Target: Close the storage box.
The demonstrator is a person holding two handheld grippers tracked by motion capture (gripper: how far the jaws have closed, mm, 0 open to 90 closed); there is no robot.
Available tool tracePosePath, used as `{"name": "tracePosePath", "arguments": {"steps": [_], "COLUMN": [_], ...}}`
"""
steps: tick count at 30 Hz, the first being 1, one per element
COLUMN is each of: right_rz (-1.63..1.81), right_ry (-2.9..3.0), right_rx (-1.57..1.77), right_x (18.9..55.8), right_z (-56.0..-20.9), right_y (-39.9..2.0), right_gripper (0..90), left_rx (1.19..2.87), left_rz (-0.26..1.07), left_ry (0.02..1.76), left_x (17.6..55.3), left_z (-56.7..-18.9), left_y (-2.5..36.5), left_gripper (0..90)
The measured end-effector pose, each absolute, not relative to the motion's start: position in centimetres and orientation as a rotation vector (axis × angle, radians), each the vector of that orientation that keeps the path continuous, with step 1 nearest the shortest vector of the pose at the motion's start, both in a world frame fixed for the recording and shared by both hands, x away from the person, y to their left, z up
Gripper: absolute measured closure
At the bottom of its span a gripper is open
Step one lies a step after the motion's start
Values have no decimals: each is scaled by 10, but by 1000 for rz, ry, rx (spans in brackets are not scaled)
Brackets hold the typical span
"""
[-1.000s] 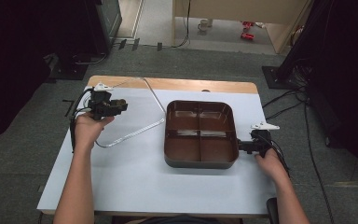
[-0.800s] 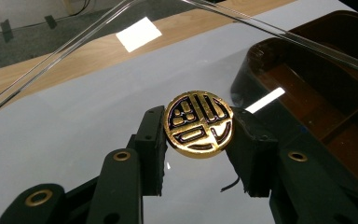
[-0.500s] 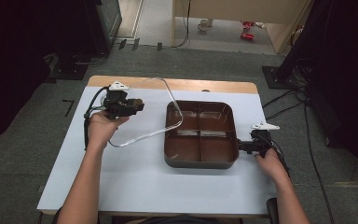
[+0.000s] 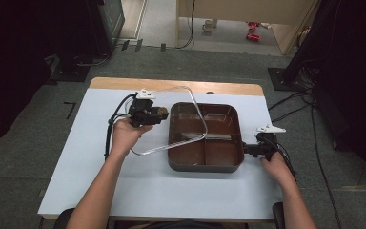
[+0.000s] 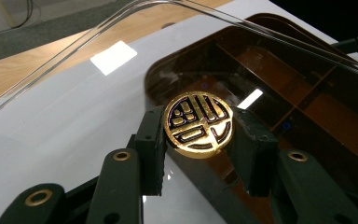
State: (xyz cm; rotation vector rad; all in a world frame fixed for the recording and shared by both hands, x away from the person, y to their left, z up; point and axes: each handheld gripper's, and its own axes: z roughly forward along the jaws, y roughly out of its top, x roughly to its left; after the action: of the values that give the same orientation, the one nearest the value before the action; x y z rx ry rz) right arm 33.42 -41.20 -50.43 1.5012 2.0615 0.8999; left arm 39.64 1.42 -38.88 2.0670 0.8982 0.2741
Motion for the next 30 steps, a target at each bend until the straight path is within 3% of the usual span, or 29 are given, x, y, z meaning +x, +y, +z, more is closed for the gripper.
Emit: {"name": "tracePosePath", "arguments": {"steps": [30], "right_rz": [900], "right_ry": [2061], "right_rx": [1502], "right_x": [334], "right_z": [-504], "right_y": [-412], "right_gripper": [85], "left_rx": [2205], "left_rz": [197], "left_ry": [647], "left_x": [386], "left_z": [-411], "left_y": [-98], "left_gripper": [593]}}
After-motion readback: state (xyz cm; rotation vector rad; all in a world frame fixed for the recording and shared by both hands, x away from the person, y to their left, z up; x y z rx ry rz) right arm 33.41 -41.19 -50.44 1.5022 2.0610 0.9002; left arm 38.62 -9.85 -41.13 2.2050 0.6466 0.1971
